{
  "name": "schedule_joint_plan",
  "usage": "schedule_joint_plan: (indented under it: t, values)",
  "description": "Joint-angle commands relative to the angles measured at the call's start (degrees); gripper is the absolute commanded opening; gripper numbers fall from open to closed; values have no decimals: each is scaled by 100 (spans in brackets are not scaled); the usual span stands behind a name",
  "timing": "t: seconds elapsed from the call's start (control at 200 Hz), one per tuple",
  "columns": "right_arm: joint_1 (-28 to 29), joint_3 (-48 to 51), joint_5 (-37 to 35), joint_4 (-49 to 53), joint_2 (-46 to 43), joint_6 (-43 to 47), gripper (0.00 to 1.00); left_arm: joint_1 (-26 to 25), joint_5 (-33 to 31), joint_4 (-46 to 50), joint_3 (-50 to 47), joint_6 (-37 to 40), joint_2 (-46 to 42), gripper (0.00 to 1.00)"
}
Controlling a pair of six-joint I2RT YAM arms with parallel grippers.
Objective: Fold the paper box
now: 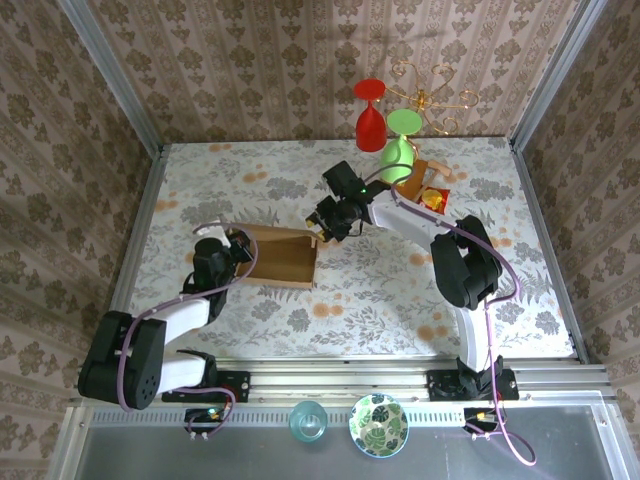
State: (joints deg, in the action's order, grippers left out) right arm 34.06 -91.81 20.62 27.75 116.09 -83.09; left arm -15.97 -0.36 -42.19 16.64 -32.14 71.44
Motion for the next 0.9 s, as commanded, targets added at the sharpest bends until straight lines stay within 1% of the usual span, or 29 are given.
schedule_joint_plan:
  t: [0.0,0.095,0.13,0.16,0.2,0.29,0.4,0.545,0.64,0.735,0.8,0.895]
  values:
    - [78,307,-26,-429,-136,138,31,-41,602,141,-244,-21,-164,0]
    - [76,556,-102,-663,-258,206,31,-46,656,342,-339,10,-362,0]
    - [78,619,-101,-731,-283,239,31,-46,653,453,-376,9,-445,4]
    - [74,661,-111,-776,-297,274,30,-40,658,550,-397,6,-521,10]
    - [83,706,-128,-810,-319,348,30,-40,666,677,-431,-18,-616,13]
    - [109,694,-260,-721,-349,622,28,-46,680,910,-515,-100,-811,15]
    - [152,748,-375,-732,-416,835,26,-38,703,988,-639,-268,-938,15]
    - [204,917,-409,-836,-464,880,25,-38,840,1024,-678,-443,-880,19]
    - [237,913,-533,-744,-482,1132,24,-30,936,1129,-637,-578,-847,22]
    - [280,838,-743,-489,-497,1536,23,-29,954,1571,-547,-745,-990,26]
    - [311,833,-879,-363,-491,1780,22,-29,958,1820,-507,-835,-1162,31]
    - [320,940,-954,-348,-488,1864,22,-21,1007,2346,-416,-989,-1462,37]
